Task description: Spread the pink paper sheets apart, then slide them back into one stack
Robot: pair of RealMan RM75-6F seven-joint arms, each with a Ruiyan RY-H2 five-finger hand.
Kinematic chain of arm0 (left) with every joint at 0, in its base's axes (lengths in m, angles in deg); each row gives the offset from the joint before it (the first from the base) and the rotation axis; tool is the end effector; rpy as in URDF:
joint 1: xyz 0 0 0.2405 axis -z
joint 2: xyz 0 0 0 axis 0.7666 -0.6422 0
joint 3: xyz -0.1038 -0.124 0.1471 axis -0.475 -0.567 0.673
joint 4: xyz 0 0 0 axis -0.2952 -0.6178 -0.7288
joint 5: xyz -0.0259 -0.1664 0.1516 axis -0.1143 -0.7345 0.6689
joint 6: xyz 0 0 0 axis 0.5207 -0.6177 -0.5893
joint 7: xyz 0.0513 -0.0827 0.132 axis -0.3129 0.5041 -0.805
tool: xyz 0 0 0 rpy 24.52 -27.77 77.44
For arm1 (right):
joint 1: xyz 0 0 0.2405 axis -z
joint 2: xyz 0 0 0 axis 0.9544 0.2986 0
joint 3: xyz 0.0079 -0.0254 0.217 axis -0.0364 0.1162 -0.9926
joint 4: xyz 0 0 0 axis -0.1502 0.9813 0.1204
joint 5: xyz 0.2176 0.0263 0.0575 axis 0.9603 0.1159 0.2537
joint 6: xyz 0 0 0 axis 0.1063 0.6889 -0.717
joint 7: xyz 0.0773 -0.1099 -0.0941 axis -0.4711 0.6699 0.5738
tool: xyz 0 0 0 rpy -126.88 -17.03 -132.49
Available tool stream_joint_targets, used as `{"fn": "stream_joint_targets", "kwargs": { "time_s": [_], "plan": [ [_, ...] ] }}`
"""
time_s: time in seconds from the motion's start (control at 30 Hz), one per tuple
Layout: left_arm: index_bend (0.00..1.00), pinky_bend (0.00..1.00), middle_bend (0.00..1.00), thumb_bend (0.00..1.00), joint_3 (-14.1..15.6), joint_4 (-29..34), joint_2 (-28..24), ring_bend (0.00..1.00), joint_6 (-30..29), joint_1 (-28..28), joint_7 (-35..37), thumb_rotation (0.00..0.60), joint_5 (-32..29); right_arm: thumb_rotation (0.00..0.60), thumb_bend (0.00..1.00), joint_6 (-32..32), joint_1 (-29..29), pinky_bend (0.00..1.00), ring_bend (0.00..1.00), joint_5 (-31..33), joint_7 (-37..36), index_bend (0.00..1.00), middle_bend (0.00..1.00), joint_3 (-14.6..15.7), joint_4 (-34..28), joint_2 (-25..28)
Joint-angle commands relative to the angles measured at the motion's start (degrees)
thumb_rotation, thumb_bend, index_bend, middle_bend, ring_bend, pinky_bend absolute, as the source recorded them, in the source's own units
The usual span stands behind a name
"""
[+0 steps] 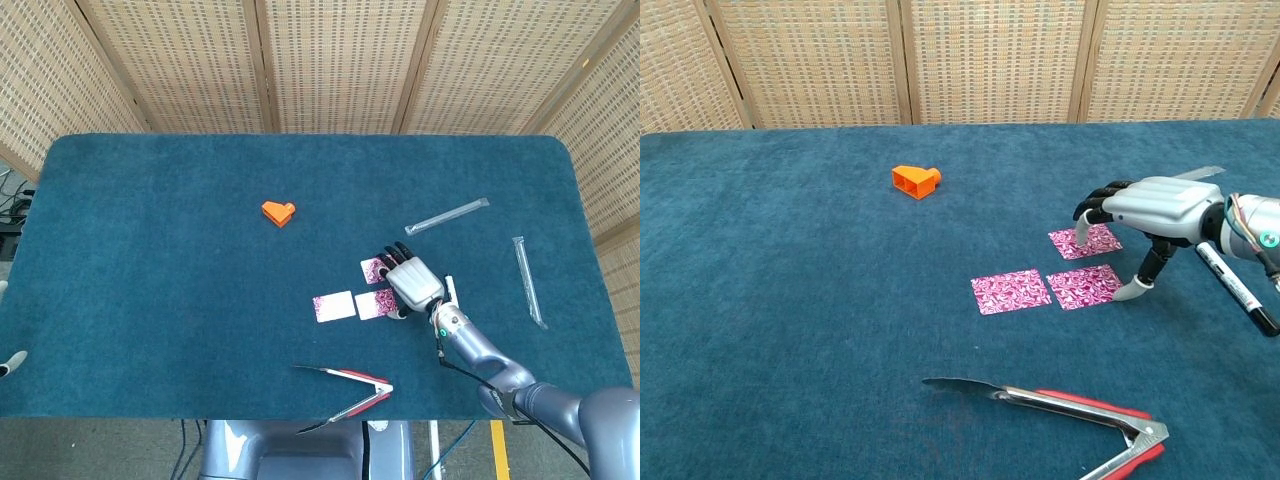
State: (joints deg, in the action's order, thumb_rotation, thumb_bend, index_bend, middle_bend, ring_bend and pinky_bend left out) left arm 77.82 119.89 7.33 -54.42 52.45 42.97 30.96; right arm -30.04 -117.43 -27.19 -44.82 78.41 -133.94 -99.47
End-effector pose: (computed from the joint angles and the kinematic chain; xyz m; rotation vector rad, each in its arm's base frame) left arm -0.3082 0.1835 0.1687 -1.3187 -0.9047 -0.7206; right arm -0.1836 -0.3697 -0.0551 2.0928 -0.6937 0.6996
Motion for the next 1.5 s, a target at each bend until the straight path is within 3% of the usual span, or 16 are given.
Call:
{"fn": "stream_joint_targets", "kwargs": {
  "time_s": [0.03,0.4,1.5],
  "plan": [
    [0.12,0.00,0.00,0.04,0.0,0.0,0.0,0.00,0.0,0.0,0.1,0.600,-0.1,0.600,0.19,0.4,0.2,0.00,0.00,-0.4,0.0,0.27,0.14,0.3,-1.5,0.7],
    [0.12,0.00,0.00,0.04,0.0,-0.5,0.1,0.00,-0.1,-0.2,0.6,0.600,0.1,0.600,0.26,-0.2,0.7,0.00,0.00,0.8,2.1,0.30,0.14,0.3,-6.6,2.4],
    [0.12,0.00,0.00,0.04,0.0,-0.8,0.1,0.00,-0.2,-0.6,0.9,0.600,0.2,0.600,0.26,-1.9,0.3,0.00,0.00,2.4,2.3,0.33,0.15,0.0,-4.8,0.8]
  ]
}}
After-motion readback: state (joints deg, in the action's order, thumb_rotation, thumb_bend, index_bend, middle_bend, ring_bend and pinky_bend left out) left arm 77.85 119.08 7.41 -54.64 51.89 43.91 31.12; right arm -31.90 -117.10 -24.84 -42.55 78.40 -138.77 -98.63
